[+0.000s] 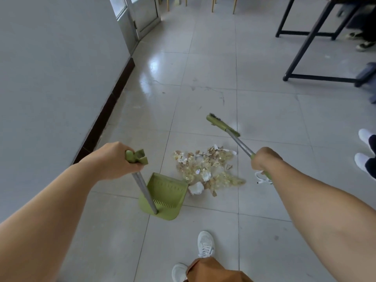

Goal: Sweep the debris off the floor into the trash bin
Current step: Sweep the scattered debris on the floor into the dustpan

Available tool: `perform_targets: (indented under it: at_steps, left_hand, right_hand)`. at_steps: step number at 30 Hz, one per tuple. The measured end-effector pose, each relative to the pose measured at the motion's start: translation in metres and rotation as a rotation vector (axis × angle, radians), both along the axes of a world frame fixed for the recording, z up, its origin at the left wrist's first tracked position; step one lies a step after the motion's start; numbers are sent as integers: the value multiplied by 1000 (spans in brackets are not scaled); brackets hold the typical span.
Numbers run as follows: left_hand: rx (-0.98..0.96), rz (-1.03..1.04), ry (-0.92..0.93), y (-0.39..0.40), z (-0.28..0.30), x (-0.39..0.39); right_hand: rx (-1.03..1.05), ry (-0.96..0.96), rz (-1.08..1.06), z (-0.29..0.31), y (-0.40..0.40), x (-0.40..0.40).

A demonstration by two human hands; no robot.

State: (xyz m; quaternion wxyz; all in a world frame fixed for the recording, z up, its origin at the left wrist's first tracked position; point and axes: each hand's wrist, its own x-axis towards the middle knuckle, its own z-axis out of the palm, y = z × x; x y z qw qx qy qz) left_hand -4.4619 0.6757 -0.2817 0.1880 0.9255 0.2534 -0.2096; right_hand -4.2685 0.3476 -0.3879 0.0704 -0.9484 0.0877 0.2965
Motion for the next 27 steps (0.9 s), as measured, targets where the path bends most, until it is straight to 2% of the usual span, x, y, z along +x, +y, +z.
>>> perform_targets:
  at_steps: [5, 8, 12, 20, 25, 27]
  left_hand:
    - [-6, -31, 49, 0, 0, 15]
    - [-5, -44, 77, 0, -3, 18]
    - [-21, -64, 112, -1, -11, 14]
    - [-84, -75, 126, -15, -44, 17]
    - [-90, -34, 94, -21, -72, 21]
    - [-83, -27, 83, -23, -81, 25]
  right_hand:
    - [-76, 41, 32, -9, -5, 15]
    - [-83, 185, 66, -22, 0, 25]
    - [111, 428, 132, -39, 21, 25]
    - [-30, 447, 278, -34, 54, 8]
    - [11, 515, 292, -36, 67, -21]
    - [29, 519, 371, -41, 70, -37]
